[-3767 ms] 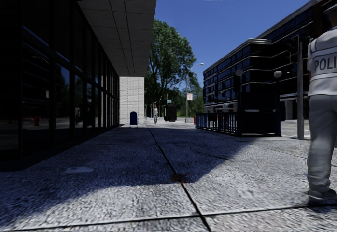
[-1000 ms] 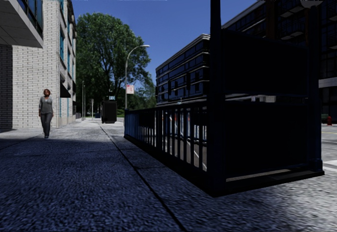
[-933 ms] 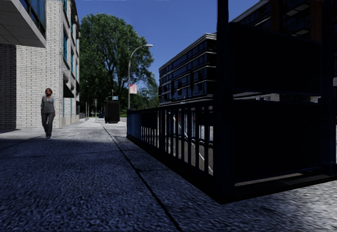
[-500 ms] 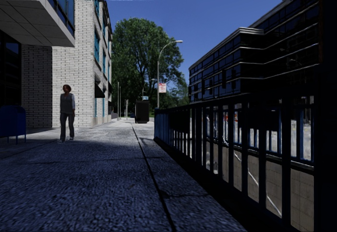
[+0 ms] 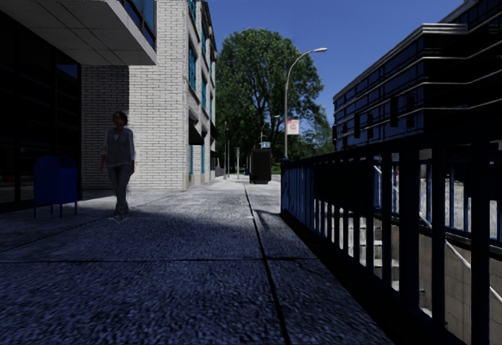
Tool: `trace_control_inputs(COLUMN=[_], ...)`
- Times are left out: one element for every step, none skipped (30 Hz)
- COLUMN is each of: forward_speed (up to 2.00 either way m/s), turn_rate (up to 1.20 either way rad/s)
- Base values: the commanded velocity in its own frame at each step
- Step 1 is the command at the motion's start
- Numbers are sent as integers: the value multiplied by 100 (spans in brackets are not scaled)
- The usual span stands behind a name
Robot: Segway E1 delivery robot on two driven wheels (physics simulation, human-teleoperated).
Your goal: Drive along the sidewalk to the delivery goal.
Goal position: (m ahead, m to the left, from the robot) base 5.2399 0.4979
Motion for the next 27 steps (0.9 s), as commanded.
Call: trace_control_inputs(forward_speed=[200,200,200,200,200,200,200,200,200,200,200,200,200,200,200,200,200,200,200,200,200,200,200,200,200,200,200], turn_rate=[0,0,0,0,0,0,0,0,0,0,0,0,0,0,0,0,0,0,0,0,0,0,0,0,3,13,20])
